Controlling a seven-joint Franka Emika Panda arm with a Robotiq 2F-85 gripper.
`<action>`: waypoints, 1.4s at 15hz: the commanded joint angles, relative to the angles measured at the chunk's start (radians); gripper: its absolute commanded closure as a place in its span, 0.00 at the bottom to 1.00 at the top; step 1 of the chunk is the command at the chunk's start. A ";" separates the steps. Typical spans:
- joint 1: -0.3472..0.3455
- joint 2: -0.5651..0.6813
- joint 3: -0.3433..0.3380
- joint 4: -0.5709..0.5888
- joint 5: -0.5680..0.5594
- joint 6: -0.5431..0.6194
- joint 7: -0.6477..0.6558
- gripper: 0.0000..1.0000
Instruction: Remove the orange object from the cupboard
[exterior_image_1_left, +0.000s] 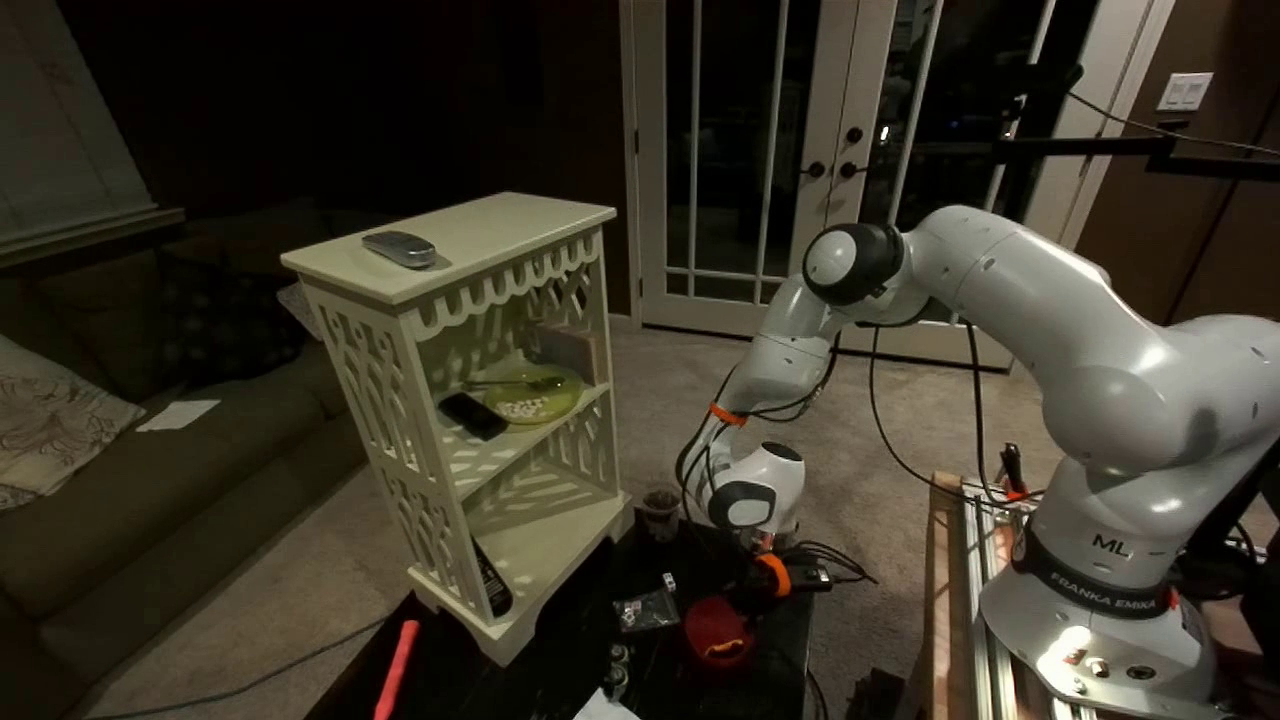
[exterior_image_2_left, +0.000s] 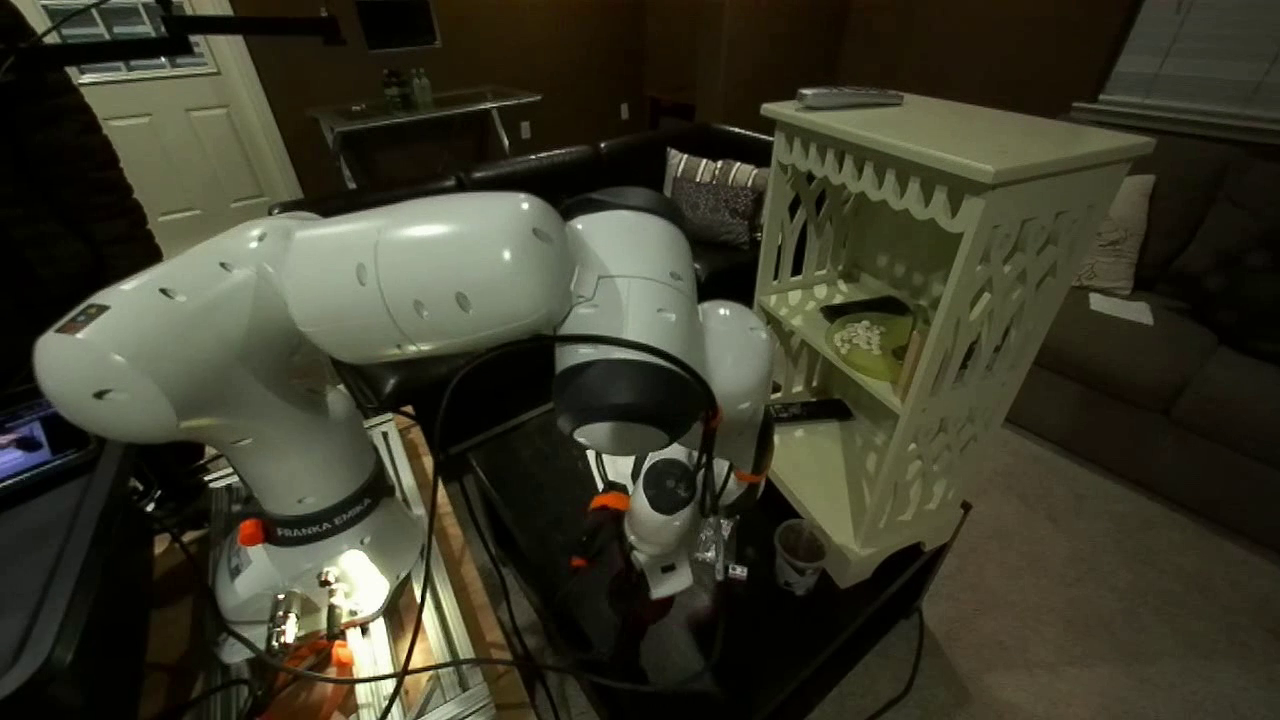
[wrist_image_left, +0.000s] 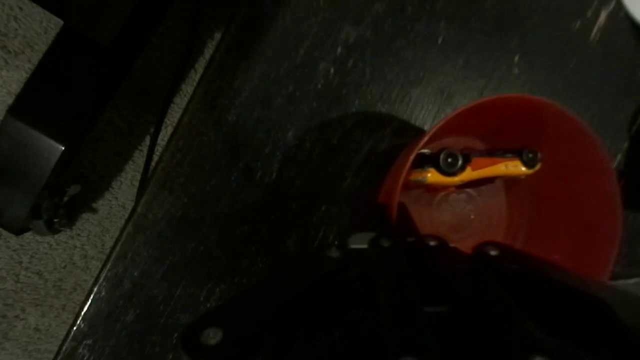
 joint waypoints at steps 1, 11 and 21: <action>-0.041 -0.004 0.054 -0.102 -0.055 0.011 -0.116 0.99; 0.137 0.016 0.049 -0.047 -0.036 0.044 -0.148 0.51; 0.262 -0.249 -0.101 -0.152 0.048 -0.139 -0.037 0.00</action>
